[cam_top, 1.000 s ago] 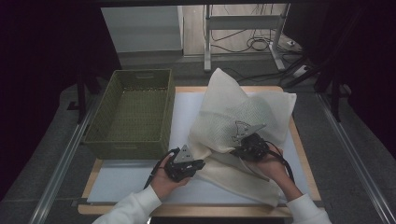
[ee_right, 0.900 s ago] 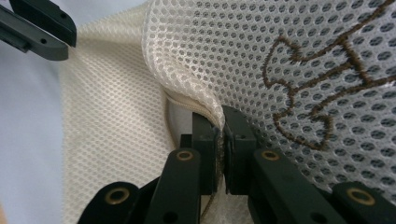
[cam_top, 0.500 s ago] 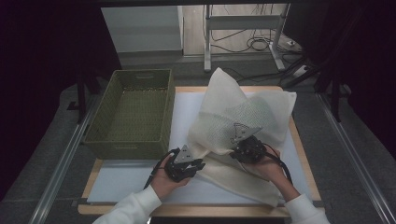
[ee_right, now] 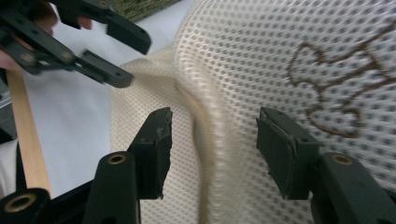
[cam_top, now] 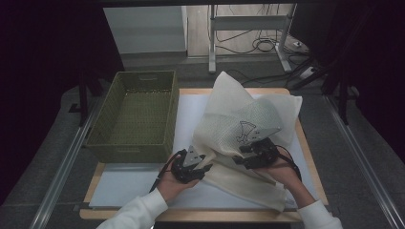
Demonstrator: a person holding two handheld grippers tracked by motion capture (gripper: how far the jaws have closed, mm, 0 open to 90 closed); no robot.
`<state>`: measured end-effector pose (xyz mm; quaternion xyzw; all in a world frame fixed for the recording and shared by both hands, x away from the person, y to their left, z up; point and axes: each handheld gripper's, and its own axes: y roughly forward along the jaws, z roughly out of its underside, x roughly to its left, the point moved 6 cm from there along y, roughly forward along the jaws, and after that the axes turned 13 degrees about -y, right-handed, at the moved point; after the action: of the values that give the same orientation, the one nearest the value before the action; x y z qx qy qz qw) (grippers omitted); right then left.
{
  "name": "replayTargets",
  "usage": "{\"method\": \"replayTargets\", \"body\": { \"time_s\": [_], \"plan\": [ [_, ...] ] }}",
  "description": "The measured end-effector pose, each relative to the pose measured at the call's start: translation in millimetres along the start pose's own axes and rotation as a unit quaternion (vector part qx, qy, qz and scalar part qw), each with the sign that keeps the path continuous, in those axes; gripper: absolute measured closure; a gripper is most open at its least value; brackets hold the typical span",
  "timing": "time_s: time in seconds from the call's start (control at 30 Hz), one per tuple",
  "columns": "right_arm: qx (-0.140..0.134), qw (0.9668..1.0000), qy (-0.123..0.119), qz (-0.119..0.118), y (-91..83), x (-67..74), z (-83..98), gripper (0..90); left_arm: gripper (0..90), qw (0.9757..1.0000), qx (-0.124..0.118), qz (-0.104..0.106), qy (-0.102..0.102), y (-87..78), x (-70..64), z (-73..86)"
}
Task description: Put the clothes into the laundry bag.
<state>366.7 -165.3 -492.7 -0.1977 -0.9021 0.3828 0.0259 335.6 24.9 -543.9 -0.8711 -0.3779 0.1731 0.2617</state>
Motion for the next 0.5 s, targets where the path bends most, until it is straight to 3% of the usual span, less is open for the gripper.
{"method": "replayTargets", "body": {
  "time_s": [0.17, 0.27, 0.37, 0.4, 0.5],
  "plan": [
    [-0.004, 0.9999, -0.003, 0.015, -3.0, -2.3, -1.4, 45.9, 47.2, 0.9992, 0.027, -0.030, 0.003, 21.3, 1.9, -4.0],
    [-0.002, 0.9998, -0.007, 0.017, -2.6, -2.0, -1.7, 46.0, 45.0, 0.9974, 0.040, -0.059, 0.009, 31.4, 3.9, -3.0],
    [-0.002, 0.9998, -0.007, 0.017, -2.8, -2.3, -1.6, 46.4, 53.8, 0.9963, 0.048, -0.071, 0.001, 36.3, 8.4, -1.9],
    [-0.002, 0.9998, -0.007, 0.018, -3.0, -2.3, -1.7, 46.5, 58.6, 0.9961, 0.054, -0.069, 0.001, 35.7, 10.3, -1.4],
    [-0.001, 0.9998, -0.008, 0.020, -3.5, -2.5, -1.7, 46.6, 77.8, 0.9973, 0.041, -0.060, -0.012, 29.7, 13.1, -1.9]
  ]
}}
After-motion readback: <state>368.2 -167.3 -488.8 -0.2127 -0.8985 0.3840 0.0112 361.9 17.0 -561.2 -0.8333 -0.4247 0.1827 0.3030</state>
